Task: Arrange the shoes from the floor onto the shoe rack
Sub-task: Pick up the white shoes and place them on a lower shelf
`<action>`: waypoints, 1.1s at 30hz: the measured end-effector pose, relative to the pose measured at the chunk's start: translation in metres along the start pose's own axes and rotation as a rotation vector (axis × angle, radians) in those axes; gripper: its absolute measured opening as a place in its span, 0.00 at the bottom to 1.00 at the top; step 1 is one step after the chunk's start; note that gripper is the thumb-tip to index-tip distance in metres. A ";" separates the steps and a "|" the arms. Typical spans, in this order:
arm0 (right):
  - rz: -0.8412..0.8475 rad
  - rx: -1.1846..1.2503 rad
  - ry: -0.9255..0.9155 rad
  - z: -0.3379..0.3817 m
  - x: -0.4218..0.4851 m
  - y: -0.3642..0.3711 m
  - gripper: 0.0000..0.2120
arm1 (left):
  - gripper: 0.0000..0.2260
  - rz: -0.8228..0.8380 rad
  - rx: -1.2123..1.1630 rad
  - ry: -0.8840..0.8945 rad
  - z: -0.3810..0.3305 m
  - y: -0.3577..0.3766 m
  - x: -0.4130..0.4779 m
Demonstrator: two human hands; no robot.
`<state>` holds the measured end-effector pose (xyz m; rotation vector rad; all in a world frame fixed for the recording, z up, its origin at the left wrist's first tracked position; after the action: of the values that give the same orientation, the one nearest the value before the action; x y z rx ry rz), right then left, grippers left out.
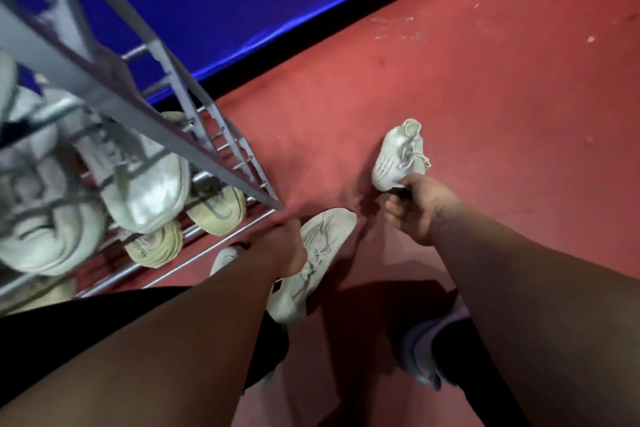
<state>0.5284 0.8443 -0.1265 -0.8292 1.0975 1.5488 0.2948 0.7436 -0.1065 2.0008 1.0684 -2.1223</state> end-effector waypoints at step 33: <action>0.124 -0.484 -0.233 -0.055 -0.264 0.096 0.12 | 0.16 -0.079 -0.512 0.147 0.022 -0.049 -0.306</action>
<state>0.4982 0.6962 0.1165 -0.8795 0.6195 2.0005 0.3046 0.6418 0.1871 1.8976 1.5431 -1.5290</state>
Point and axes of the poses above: each hand's wrist, its own x-axis towards the middle knuckle, its own y-axis out of the palm, z = x × y, the point moved 10 cm from there along x, towards the middle knuckle, and after that the axes turned 15 degrees about z, right-handed, at the moved point
